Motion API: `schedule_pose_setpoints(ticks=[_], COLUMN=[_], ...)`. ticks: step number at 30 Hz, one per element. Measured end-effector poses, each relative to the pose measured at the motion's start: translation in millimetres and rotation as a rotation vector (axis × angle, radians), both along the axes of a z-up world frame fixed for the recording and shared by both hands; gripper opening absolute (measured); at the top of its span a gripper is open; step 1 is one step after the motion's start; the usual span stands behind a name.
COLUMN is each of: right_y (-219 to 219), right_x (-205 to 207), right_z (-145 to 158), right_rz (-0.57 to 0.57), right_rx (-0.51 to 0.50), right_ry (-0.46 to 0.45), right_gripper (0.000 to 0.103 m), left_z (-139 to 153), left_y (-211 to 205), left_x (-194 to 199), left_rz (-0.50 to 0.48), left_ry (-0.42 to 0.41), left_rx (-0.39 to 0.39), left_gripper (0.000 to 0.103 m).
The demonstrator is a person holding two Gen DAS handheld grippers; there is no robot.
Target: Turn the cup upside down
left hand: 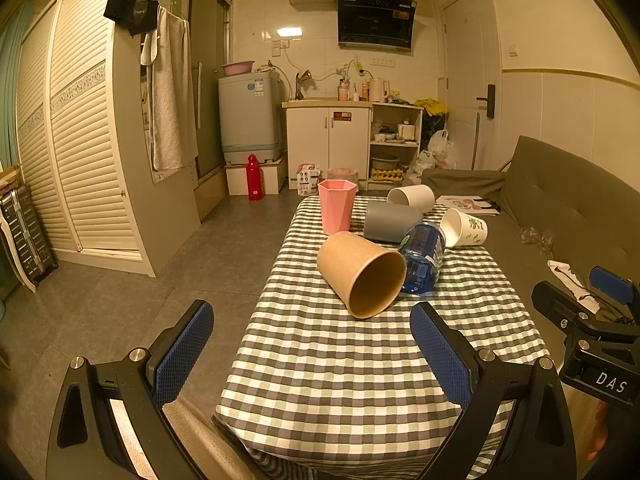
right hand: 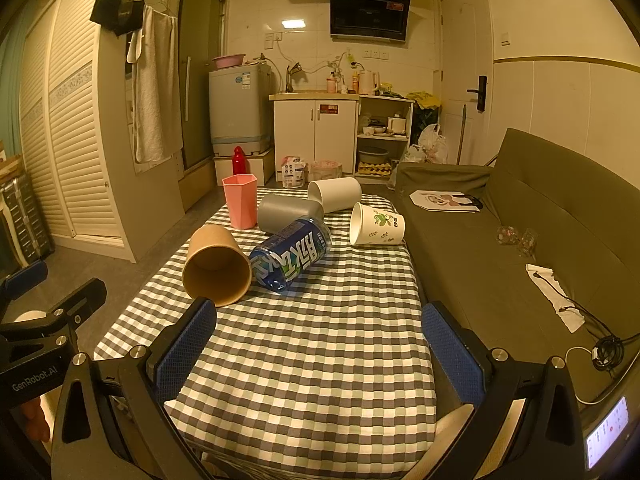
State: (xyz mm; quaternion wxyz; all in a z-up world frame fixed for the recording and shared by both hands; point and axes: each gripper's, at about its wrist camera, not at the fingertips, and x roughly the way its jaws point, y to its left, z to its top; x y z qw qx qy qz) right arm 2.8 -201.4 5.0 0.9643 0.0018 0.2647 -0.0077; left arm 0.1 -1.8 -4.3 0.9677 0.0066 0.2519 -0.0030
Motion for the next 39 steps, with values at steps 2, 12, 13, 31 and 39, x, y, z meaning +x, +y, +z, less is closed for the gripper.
schedule_pose_setpoints(ticks=[2, 12, 13, 31, 39], right_y=[0.5, 1.0, 0.1, 3.8, 3.4], right_x=[0.1, 1.7, 1.4, 3.0, 1.5], right_z=[0.0, -1.2, -1.3, -4.9, -4.5], right_rz=[0.0, 0.006, 0.005, 0.009, 0.012], right_rx=[0.0, 0.0, 0.0, -0.005, -0.004], right_ry=[0.001, 0.002, 0.003, 0.009, 0.009], right_gripper=[0.103, 0.103, 0.103, 0.103, 0.103], left_z=[0.6, -0.7, -0.4, -0.7, -5.0], left_y=[-0.1, 0.0, -0.1, -0.4, -1.2], left_x=[0.0, -0.2, -0.2, 0.0, 0.4], left_rz=[0.001, 0.0, 0.001, 0.001, -0.001], left_ry=[0.001, 0.002, 0.001, 0.003, 0.005], left_rx=[0.001, 0.0, 0.001, 0.002, 0.005], left_gripper=[0.101, 0.101, 0.101, 0.101, 0.101])
